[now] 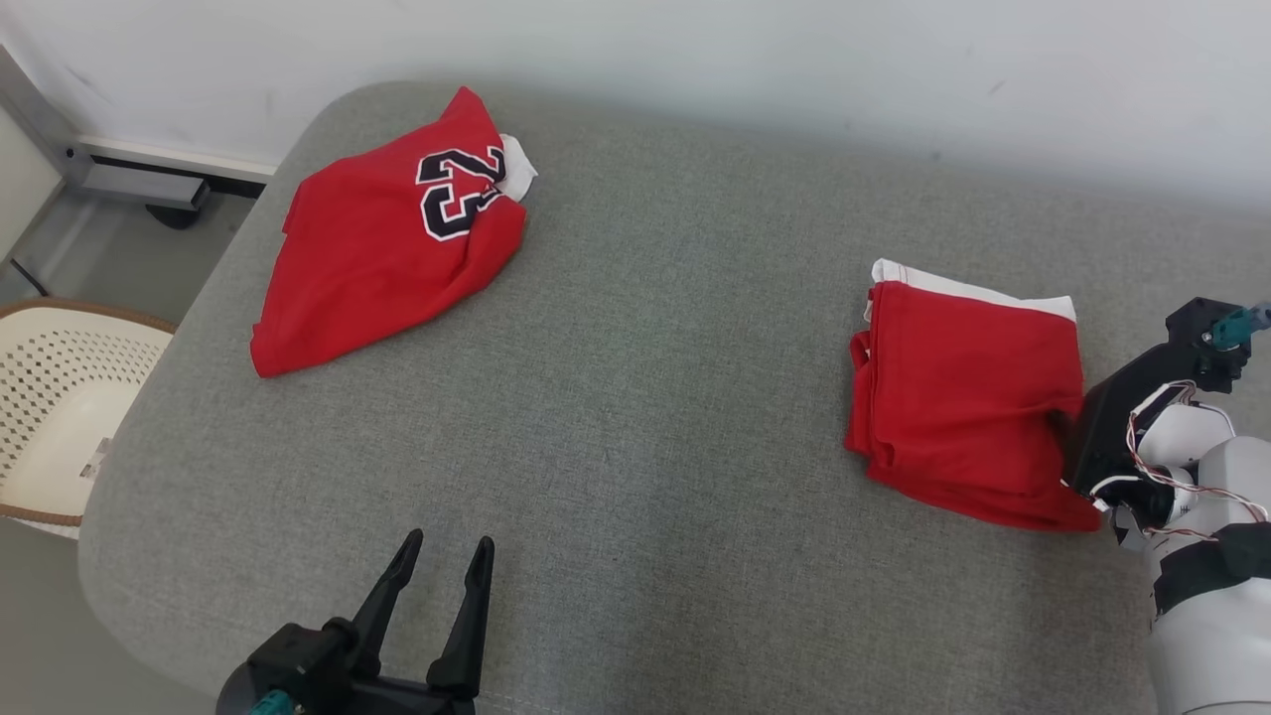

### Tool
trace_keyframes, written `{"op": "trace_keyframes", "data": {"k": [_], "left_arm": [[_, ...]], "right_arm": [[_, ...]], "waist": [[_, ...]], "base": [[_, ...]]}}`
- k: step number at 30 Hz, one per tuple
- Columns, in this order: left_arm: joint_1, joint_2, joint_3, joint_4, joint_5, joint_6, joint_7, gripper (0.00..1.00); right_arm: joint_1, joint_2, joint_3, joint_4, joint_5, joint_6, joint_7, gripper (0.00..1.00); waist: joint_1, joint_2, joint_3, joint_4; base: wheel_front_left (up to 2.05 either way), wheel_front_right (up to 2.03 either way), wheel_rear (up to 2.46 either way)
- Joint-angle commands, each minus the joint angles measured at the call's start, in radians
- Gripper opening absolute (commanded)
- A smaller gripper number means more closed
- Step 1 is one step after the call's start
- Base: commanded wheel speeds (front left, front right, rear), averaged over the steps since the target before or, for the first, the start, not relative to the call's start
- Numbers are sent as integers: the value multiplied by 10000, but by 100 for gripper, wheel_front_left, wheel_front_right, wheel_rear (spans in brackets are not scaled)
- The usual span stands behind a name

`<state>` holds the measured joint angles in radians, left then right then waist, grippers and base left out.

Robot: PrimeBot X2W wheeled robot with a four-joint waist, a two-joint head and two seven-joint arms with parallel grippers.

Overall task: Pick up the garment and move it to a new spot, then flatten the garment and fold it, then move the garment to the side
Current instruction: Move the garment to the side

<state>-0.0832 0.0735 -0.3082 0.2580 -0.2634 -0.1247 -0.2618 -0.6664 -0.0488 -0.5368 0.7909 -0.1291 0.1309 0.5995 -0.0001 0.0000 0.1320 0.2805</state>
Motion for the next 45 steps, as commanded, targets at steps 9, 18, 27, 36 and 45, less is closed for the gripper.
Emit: {"op": "trace_keyframes", "data": {"k": [9,18,27,36,45], "left_arm": [[-209,51,58,-198,131,-62,-48,100],[-253,14,116,-168,216,-68,-48,100],[-251,3,239,-212,248,-50,-48,100],[-296,72,357,-297,335,-38,-48,100],[-426,190,343,-291,349,-50,-48,100]], "right_arm": [[-369,-32,-421,857,-340,-4,-389,100],[-736,-36,-572,1596,-601,-12,-867,0],[-1075,-61,-363,2024,-677,-14,-1255,0],[-1234,-53,233,2242,-484,-12,-1493,0],[-1307,-50,617,2036,-425,-12,-1711,0]], "waist": [[1,0,533,89],[1,0,603,33],[1,0,541,-374],[1,0,544,-1307],[1,0,615,-2298]], "base": [[0,0,0],[0,0,0],[0,0,0],[0,0,0],[0,0,0]]}}
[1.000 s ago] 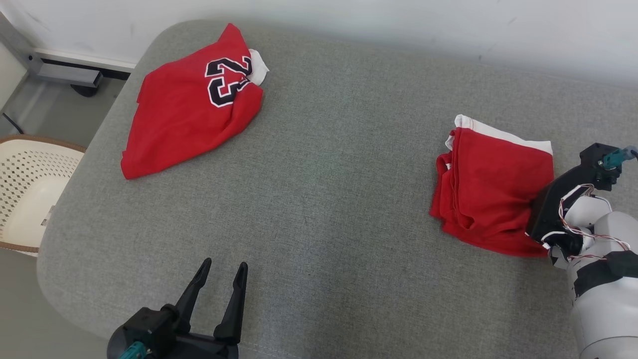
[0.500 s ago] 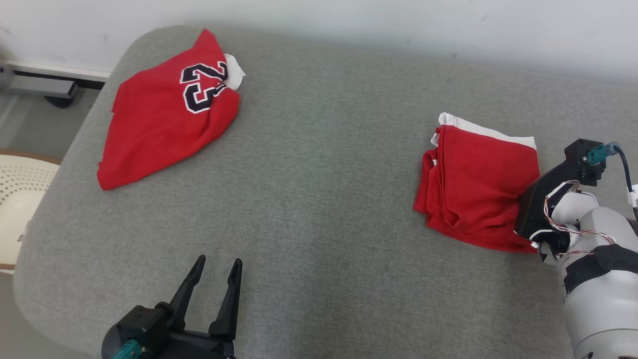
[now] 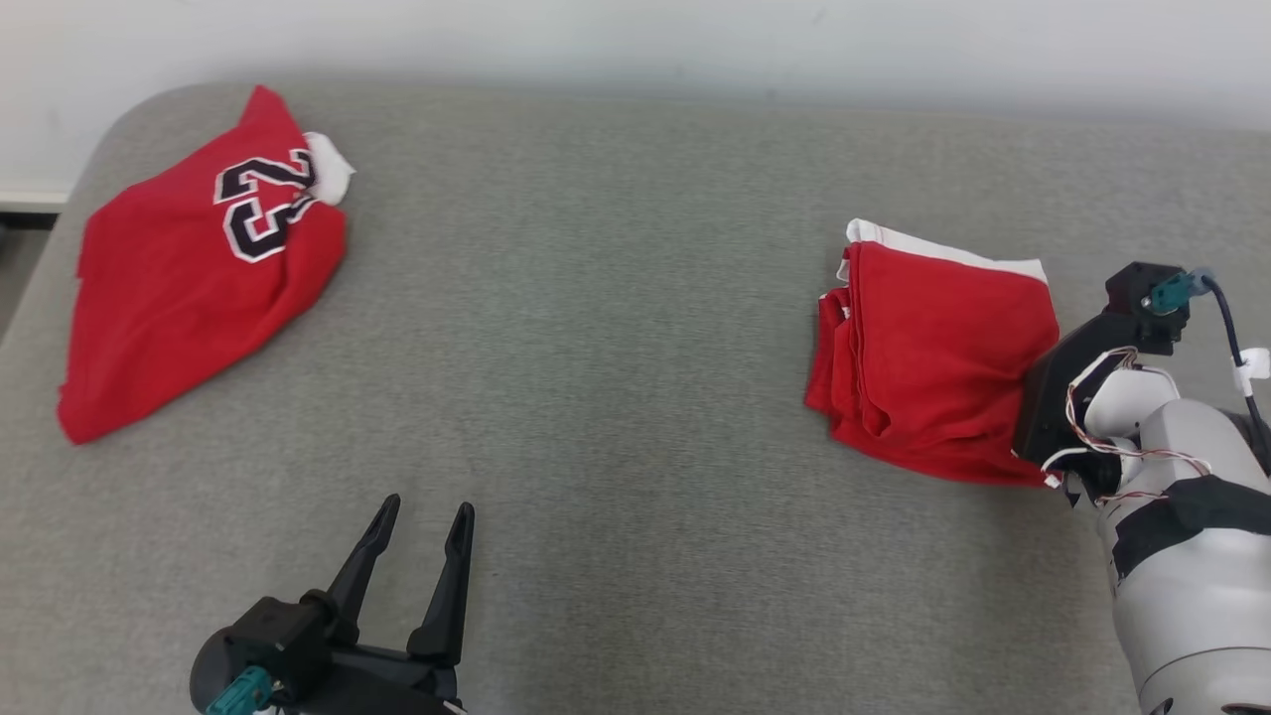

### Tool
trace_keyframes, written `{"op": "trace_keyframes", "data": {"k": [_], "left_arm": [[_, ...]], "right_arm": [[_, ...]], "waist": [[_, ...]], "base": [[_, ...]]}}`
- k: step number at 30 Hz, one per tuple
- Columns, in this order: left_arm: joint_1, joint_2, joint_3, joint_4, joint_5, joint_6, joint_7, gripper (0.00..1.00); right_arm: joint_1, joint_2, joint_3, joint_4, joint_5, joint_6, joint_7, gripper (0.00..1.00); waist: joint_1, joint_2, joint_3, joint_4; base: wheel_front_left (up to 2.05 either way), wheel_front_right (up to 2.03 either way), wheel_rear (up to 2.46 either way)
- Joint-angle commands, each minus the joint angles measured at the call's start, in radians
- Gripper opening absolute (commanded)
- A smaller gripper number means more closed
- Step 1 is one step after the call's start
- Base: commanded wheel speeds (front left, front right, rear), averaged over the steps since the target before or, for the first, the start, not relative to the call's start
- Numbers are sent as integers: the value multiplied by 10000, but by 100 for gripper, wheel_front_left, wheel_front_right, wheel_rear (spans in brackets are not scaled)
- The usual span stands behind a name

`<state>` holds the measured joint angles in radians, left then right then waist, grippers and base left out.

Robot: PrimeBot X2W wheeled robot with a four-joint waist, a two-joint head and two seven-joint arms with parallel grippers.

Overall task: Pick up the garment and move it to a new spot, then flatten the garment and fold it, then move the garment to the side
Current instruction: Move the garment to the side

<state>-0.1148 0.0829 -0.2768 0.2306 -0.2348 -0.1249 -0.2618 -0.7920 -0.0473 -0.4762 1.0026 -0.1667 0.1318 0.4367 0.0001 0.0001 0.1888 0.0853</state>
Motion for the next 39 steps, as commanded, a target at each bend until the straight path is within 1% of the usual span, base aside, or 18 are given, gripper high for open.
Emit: {"op": "trace_keyframes", "data": {"k": [1,5,9,12,15,23,30,32,39], "left_arm": [[-119,111,40,-20,55,-47,-48,100],[-153,175,53,-42,58,-39,-48,100],[-176,263,34,-58,78,-31,-48,100],[-241,384,13,-93,91,-25,-48,100],[-271,462,-1,-107,103,-17,-48,100],[-393,645,-70,-195,93,9,-45,100],[-324,844,-73,-396,139,63,-44,100],[-308,896,-92,-450,144,87,0,100],[-320,1067,-184,-650,184,107,156,100]], "right_arm": [[-60,-65,6,-183,-95,-22,-82,0],[-124,-109,104,-579,-238,-22,26,0],[-238,-245,326,-915,-80,-22,198,0],[-389,-487,656,-1195,8,-22,374,0],[-461,-631,846,-1319,97,-22,472,0],[-590,-1465,1518,-1852,484,-22,847,0],[-319,-2047,1622,-2448,783,-22,1063,0],[-266,-2177,1671,-2580,803,-22,1078,0],[-130,-2308,1843,-3101,540,-22,977,0]], "waist": [[-1,-1,58,-439],[-1,-1,122,-770],[-1,-1,233,-1058],[-1,-1,379,-1298],[-1,-1,456,-1405],[-1,-1,716,-1667],[-1,-1,900,-1764],[-1,-1,947,-1817],[-1,-1,1103,-2126]], "base": [[0,0,0],[0,0,0],[0,0,0],[0,0,0],[0,0,0],[0,0,0],[0,0,0],[0,0,0],[0,0,0]]}}
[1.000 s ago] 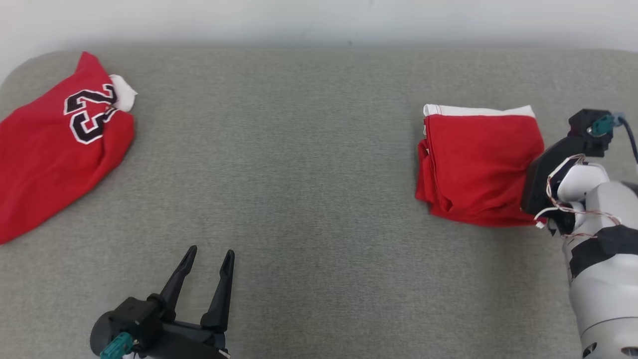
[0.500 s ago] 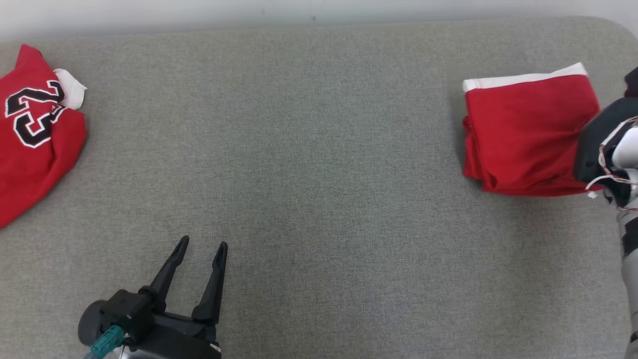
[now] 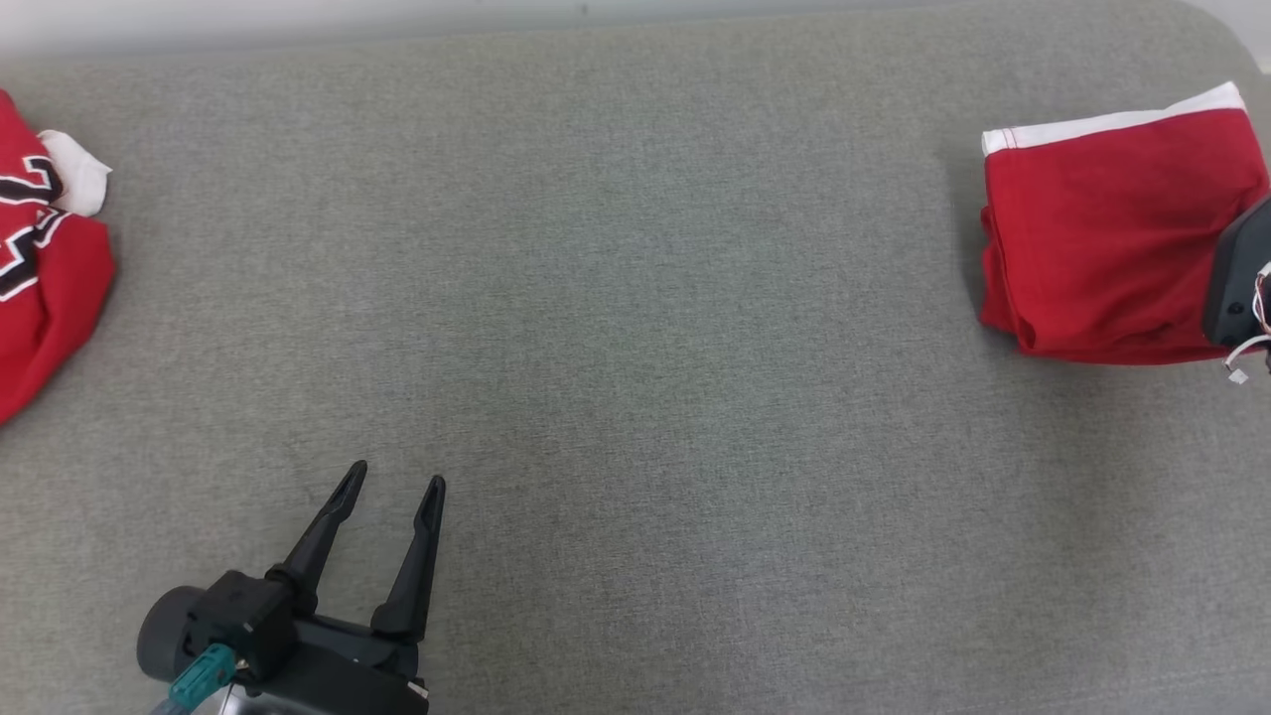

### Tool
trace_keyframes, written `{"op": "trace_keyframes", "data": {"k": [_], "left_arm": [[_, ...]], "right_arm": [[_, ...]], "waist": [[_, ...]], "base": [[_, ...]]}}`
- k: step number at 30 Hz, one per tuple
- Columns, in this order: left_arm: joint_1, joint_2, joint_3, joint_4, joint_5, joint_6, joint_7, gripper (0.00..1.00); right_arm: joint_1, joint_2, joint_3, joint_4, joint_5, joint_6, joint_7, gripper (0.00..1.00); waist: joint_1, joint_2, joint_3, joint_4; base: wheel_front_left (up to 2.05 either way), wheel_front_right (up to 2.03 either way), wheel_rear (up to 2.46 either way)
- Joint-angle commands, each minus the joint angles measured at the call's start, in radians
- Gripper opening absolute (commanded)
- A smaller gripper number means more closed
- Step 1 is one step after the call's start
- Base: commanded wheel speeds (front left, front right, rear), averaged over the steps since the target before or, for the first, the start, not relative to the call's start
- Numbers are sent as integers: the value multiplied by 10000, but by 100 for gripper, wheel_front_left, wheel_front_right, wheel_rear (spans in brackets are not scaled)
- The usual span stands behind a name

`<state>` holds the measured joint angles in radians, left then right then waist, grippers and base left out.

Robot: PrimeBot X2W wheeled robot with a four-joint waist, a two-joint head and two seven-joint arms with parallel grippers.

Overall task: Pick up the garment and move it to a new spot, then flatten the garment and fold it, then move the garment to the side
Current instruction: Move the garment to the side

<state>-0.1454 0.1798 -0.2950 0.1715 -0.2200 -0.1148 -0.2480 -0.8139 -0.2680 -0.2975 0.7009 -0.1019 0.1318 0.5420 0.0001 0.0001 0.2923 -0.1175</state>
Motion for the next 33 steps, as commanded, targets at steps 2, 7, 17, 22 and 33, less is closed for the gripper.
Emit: {"op": "trace_keyframes", "data": {"k": [2,7,17,22,33], "left_arm": [[-33,145,-45,-120,41,4,67,100],[-88,260,-117,-284,44,-4,196,100],[-219,405,-151,-448,-5,72,328,100],[-291,427,-218,-414,-45,80,335,100],[-272,327,-337,-205,-188,133,192,100]], "right_arm": [[51,-204,109,-177,-203,-22,-158,0],[-74,-466,104,-396,-558,-22,-463,0],[-193,-698,-255,-439,-1427,-22,-1230,11],[-436,-686,-347,-134,-1999,-22,-2056,100],[-752,-272,-64,806,-2026,-22,-3452,100]], "waist": [[-1,-1,122,-157],[-1,-1,288,-199],[-1,-1,592,-131],[-1,-1,660,-60],[-1,-1,294,201]], "base": [[0,0,0],[0,0,0],[0,0,0],[0,0,0],[0,0,0]]}}
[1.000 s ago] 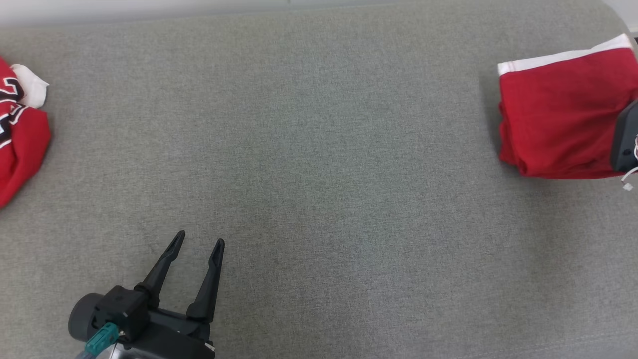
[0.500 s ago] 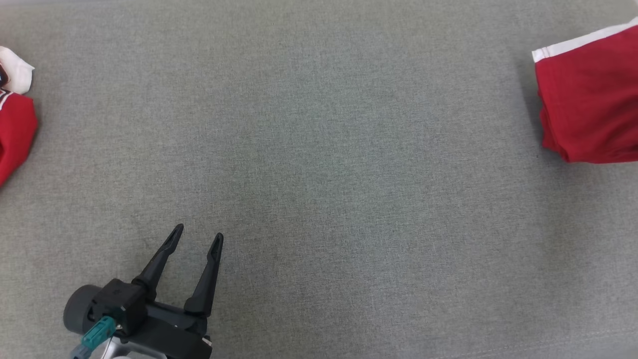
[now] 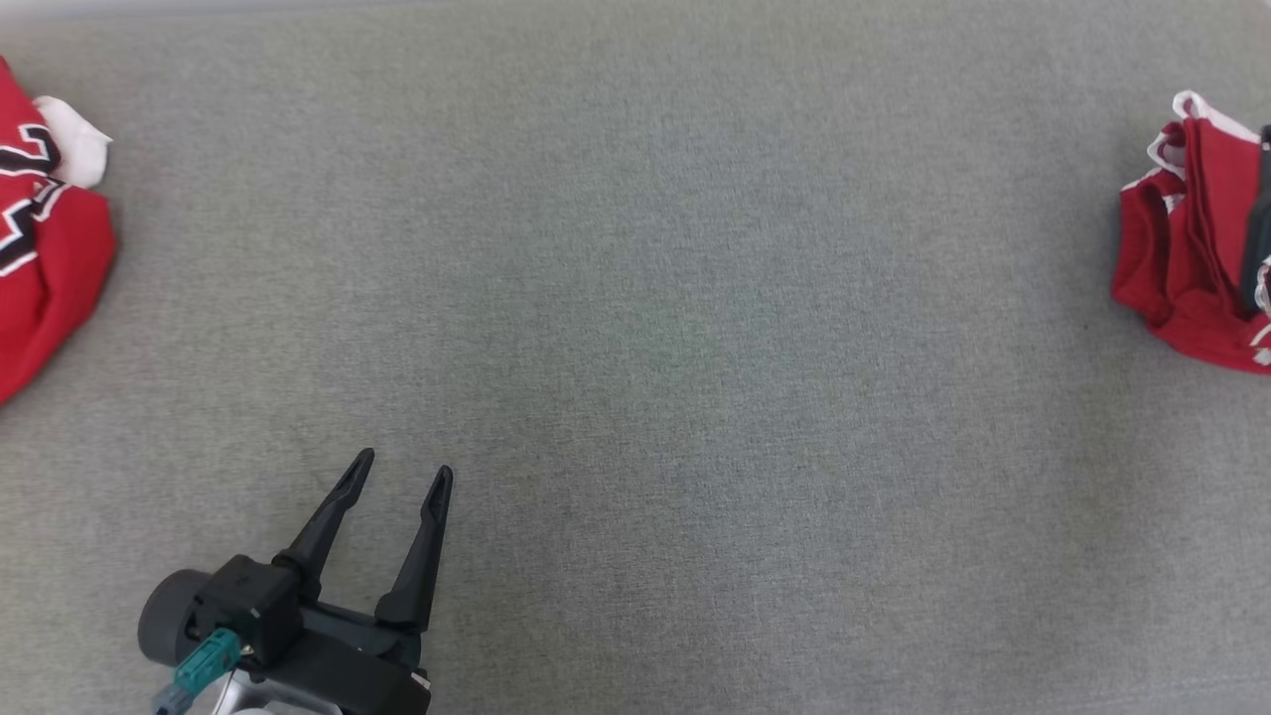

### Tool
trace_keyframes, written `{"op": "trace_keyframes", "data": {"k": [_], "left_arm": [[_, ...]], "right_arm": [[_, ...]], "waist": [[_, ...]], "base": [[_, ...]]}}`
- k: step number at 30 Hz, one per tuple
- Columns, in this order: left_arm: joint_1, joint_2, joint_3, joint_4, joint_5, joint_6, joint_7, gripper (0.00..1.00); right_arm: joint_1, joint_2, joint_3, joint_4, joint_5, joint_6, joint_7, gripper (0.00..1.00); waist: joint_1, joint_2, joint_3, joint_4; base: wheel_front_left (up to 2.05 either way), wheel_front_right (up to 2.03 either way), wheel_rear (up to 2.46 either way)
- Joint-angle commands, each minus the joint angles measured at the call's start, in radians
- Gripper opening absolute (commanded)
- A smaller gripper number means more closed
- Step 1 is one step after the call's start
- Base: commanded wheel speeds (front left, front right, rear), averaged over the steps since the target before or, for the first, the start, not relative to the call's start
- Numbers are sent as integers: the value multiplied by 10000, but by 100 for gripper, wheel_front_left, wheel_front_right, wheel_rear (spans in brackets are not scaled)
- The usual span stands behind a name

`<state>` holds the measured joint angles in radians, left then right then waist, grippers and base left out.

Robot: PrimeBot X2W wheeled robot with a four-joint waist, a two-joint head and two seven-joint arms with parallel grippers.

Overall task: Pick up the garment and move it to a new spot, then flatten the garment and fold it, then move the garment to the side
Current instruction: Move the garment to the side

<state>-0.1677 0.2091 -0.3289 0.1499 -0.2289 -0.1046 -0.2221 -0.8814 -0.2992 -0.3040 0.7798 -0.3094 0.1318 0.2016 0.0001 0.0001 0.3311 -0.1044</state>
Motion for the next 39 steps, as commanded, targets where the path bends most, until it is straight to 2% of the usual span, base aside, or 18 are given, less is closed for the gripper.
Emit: {"op": "trace_keyframes", "data": {"k": [1,11,20,26,31,39], "left_arm": [[-29,25,-3,27,-120,43,-93,100],[138,-239,-54,306,-199,197,-271,100],[413,-463,221,388,-344,524,-404,100],[610,-648,591,308,-600,765,-431,100],[722,-824,914,77,-846,751,-445,100],[1087,-772,989,259,-508,1004,-441,100]], "right_arm": [[-93,76,33,58,165,-22,-251,100],[460,381,293,466,1463,-22,-2416,100],[1631,699,1142,132,2030,-22,-3973,100],[2672,844,1449,-593,2486,-22,-4350,100],[3563,1088,1258,-1379,2729,-22,-4489,100],[5402,2004,993,-3118,3110,-20,-4421,100]], "waist": [[-1,-1,-161,103],[-1,-1,-1028,436],[-1,-1,-1840,541],[-1,-1,-2278,713],[-1,-1,-2600,913],[-1,-1,-3076,1100]], "base": [[0,0,0],[0,0,0],[0,0,0],[0,0,0],[0,0,0],[0,0,0]]}}
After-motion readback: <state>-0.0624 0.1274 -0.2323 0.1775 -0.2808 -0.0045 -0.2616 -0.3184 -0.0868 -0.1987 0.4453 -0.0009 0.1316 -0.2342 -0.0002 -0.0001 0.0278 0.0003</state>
